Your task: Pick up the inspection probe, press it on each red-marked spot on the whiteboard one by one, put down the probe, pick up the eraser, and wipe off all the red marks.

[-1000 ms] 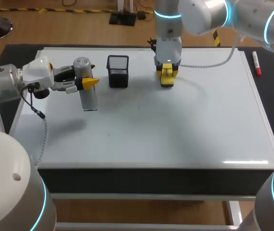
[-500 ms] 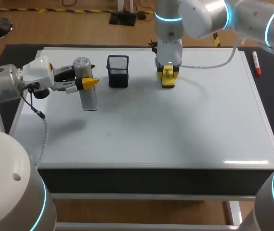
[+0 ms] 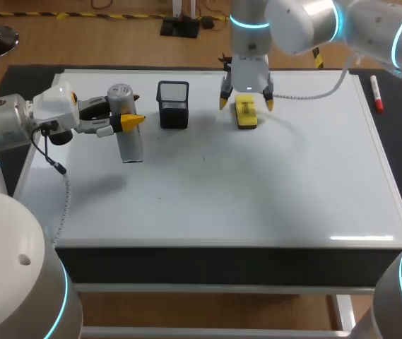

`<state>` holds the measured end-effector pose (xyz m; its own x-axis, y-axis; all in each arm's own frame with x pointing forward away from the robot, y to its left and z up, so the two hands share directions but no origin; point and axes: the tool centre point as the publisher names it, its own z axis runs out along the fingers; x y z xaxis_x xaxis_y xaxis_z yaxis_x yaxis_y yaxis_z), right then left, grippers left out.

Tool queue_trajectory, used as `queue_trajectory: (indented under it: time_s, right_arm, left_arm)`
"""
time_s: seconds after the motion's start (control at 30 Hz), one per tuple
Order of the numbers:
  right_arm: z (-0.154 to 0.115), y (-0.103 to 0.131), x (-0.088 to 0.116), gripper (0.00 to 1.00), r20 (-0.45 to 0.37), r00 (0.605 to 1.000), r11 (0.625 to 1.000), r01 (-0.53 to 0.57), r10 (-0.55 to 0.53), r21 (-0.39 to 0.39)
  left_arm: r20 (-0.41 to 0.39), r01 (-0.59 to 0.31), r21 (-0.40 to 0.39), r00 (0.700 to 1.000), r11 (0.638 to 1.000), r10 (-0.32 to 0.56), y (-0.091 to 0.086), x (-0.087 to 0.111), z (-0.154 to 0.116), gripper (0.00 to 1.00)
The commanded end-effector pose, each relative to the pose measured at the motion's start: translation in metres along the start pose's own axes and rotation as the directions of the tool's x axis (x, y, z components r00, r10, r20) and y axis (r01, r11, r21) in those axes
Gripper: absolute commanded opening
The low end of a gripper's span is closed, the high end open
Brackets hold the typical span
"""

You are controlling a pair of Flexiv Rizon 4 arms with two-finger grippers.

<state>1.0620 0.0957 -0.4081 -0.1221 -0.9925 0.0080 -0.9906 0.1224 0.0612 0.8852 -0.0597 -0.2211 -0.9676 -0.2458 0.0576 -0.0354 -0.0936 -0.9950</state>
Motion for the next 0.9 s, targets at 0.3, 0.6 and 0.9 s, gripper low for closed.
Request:
queue_trajectory:
  time_s: [0.3, 0.6, 0.9]
  right_arm:
    - [-0.063, 0.001, 0.035, 1.00, 0.327, 0.894, 0.949, -0.257, 0.306, -0.183]
    - [-0.107, 0.000, 0.053, 1.00, 0.492, 0.702, 0.853, -0.363, 0.514, -0.374]
    - [-0.142, -0.001, 0.079, 1.00, 0.488, 0.524, 0.716, -0.514, 0.698, -0.473]
  left_arm:
    - [-0.004, 0.000, 0.001, 1.000, 1.000, 0.000, -0.001, -0.001, 0.000, 0.00]
    - [-0.004, 0.000, 0.001, 1.000, 1.000, 0.000, -0.001, -0.001, 0.000, 0.00]
    - [-0.004, 0.000, 0.001, 1.000, 1.000, 0.000, -0.001, -0.001, 0.000, 0.00]
